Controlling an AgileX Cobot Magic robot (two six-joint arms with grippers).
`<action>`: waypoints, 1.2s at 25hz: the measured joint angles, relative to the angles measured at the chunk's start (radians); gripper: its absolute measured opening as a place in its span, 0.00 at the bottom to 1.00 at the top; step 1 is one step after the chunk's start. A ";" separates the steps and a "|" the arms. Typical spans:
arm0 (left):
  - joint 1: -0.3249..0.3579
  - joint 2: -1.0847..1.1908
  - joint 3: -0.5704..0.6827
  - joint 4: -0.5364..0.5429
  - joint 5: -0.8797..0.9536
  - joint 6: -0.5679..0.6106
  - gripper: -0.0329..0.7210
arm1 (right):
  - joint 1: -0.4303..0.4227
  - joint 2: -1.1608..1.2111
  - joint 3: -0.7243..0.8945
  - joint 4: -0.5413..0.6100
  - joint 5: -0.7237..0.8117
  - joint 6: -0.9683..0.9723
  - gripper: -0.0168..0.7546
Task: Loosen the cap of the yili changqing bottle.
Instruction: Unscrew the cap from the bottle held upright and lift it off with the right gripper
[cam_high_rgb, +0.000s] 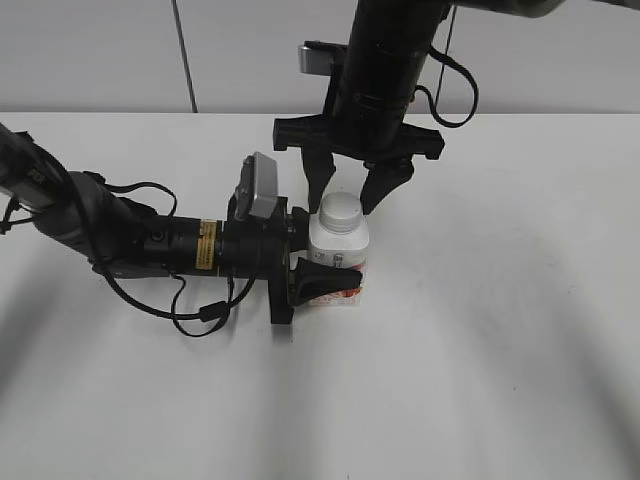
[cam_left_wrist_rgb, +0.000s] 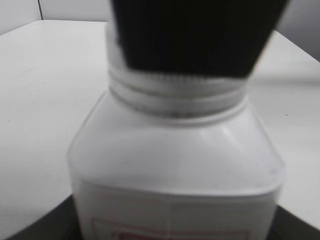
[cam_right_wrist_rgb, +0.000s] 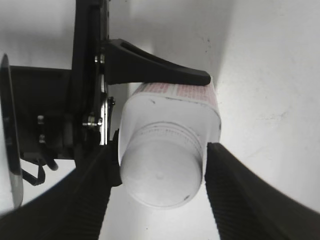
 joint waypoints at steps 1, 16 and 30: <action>0.000 0.000 0.000 0.000 0.000 0.000 0.58 | 0.001 0.000 0.000 -0.002 0.000 0.000 0.63; 0.000 0.000 0.000 -0.001 0.000 0.000 0.58 | 0.002 0.000 0.009 -0.021 0.000 -0.012 0.62; 0.000 0.000 0.000 -0.004 0.001 0.000 0.58 | 0.006 0.000 0.026 -0.016 0.000 -0.016 0.59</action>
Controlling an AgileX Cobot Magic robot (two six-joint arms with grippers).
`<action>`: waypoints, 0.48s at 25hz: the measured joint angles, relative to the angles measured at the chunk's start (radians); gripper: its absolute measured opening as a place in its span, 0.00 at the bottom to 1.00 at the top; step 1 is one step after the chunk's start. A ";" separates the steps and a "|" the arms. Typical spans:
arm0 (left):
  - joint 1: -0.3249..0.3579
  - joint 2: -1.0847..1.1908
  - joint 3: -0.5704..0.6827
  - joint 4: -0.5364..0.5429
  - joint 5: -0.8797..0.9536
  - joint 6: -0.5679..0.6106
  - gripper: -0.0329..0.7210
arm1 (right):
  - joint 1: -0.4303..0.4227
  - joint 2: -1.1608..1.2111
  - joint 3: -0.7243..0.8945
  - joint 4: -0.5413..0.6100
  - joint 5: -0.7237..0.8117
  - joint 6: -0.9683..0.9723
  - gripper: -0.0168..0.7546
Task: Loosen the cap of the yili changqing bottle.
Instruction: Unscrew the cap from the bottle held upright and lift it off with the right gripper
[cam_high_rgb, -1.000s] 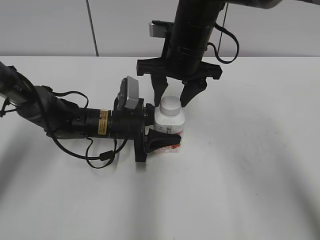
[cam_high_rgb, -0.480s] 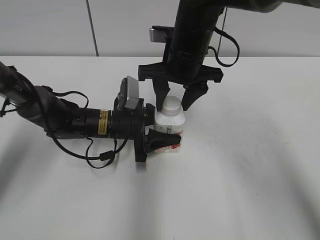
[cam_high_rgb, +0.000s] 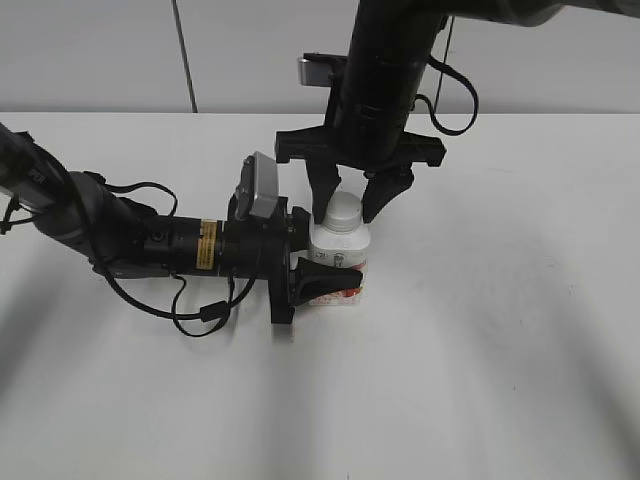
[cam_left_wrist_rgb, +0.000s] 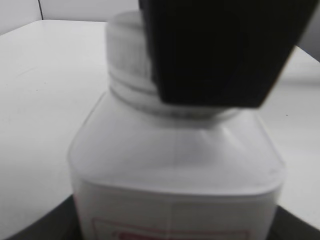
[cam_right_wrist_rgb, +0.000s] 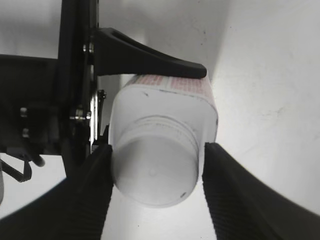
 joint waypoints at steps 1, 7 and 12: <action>0.000 0.000 0.000 0.000 0.000 0.000 0.58 | 0.000 0.000 0.000 0.003 0.000 0.000 0.57; -0.001 0.000 0.000 -0.002 0.002 0.000 0.58 | 0.000 0.000 0.000 0.003 -0.001 -0.015 0.54; -0.001 0.000 0.000 -0.002 0.002 0.000 0.58 | 0.000 0.000 0.000 -0.002 -0.001 -0.182 0.54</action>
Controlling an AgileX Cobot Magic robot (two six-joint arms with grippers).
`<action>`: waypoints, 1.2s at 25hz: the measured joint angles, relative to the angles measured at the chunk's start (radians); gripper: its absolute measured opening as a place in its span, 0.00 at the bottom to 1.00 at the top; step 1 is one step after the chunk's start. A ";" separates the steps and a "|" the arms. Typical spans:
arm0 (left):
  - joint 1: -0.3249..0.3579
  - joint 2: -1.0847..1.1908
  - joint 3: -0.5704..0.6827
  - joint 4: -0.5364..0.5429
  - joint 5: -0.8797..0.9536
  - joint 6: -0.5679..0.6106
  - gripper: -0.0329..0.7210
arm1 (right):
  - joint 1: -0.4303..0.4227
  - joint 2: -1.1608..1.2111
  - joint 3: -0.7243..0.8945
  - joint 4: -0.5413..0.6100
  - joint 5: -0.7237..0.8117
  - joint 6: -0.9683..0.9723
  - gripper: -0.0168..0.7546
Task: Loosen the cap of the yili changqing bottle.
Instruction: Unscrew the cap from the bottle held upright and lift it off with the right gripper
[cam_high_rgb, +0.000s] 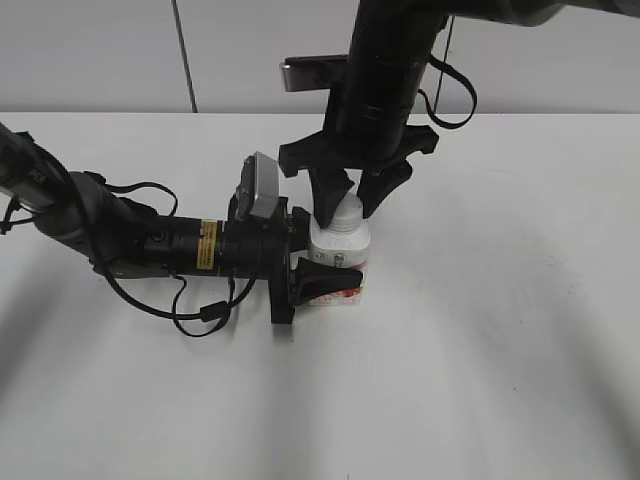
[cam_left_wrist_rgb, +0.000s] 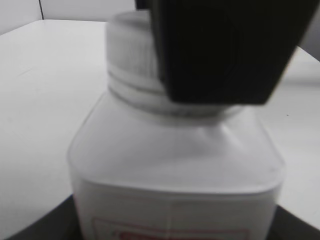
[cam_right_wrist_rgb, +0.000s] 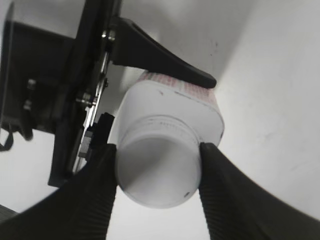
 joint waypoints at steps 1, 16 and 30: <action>0.000 0.000 0.000 0.000 0.000 0.000 0.58 | 0.000 0.000 0.000 0.000 0.000 -0.081 0.54; 0.000 0.000 0.000 0.005 0.001 0.000 0.58 | 0.000 0.000 -0.003 -0.009 0.000 -1.089 0.53; 0.000 0.000 -0.001 0.007 0.002 0.000 0.58 | 0.000 0.000 -0.051 -0.010 0.016 -1.310 0.53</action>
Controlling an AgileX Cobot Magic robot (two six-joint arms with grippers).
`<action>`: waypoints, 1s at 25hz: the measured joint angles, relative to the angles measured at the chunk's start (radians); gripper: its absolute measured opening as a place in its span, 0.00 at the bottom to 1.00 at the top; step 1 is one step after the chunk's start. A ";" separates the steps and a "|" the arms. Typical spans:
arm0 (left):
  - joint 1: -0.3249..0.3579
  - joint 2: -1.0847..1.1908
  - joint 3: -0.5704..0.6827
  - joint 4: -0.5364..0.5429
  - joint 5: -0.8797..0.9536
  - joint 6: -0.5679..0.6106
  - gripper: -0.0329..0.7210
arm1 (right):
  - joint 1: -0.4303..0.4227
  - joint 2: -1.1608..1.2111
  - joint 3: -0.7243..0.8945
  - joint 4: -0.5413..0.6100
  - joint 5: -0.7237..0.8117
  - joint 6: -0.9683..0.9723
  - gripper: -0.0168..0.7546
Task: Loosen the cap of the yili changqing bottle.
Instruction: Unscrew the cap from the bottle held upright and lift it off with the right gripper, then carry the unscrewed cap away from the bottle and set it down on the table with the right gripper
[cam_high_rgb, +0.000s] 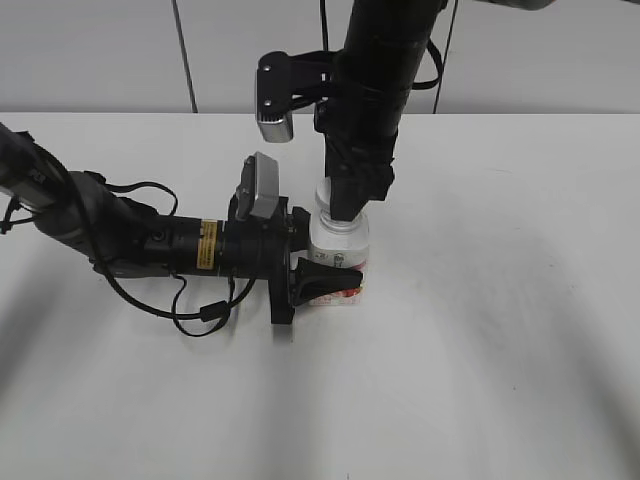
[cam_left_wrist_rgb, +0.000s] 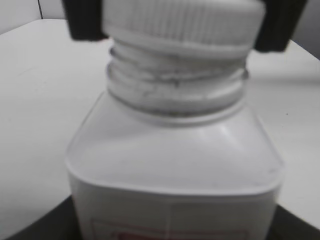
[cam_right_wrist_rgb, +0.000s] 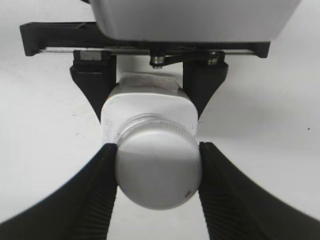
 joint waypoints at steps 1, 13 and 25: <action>0.000 0.000 0.000 0.000 0.000 0.000 0.58 | 0.000 0.000 -0.005 0.000 -0.002 0.000 0.53; 0.000 0.000 -0.001 0.000 0.000 0.000 0.58 | 0.000 -0.049 -0.009 -0.001 -0.006 0.107 0.53; 0.000 0.000 -0.002 0.000 0.000 0.000 0.58 | 0.000 -0.075 -0.009 -0.089 -0.006 0.724 0.53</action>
